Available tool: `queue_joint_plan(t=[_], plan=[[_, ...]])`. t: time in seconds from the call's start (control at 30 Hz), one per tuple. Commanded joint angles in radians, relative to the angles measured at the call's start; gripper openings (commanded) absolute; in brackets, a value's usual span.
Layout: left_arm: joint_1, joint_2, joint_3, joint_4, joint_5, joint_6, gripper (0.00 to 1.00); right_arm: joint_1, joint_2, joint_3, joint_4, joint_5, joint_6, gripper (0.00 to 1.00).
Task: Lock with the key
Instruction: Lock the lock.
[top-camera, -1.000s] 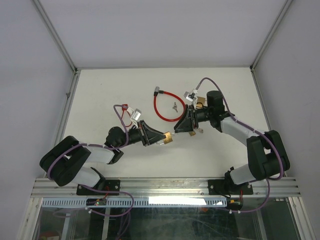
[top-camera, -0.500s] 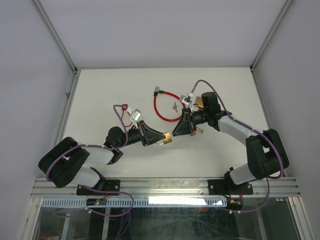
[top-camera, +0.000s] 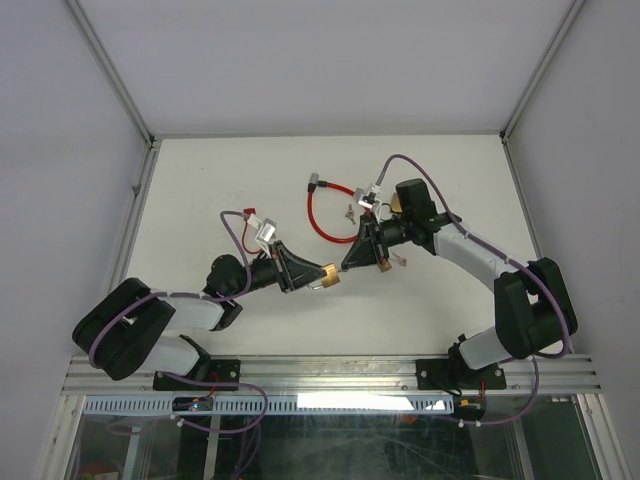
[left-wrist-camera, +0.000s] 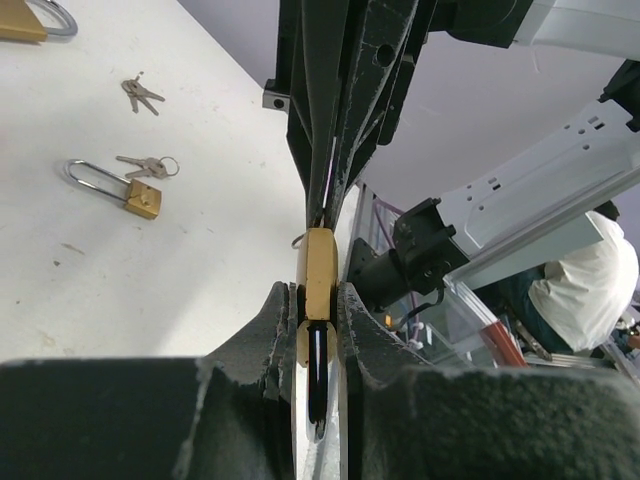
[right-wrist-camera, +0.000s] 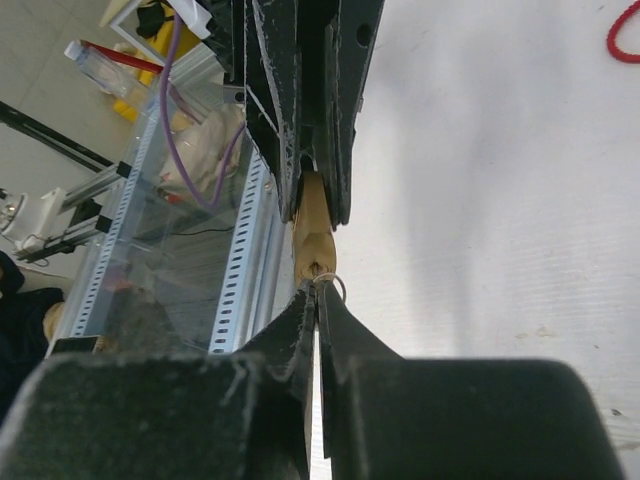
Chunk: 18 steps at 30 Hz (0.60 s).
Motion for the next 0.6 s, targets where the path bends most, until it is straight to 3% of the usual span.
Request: queue_joint_plan(t=[0.0, 0.23, 0.57], plan=[[0.055, -0.049, -0.03, 0.031, 0.04, 0.031, 0.0, -0.037, -0.037, 0.052, -0.066, 0.014, -0.072, 0.0], [0.093, -0.109, -0.063, -0.105, 0.129, 0.102, 0.0, -0.083, -0.044, 0.039, -0.029, 0.035, -0.041, 0.0], [0.115, -0.229, -0.092, -0.228, 0.117, 0.163, 0.0, -0.087, -0.017, 0.033, -0.018, 0.024, -0.033, 0.0]])
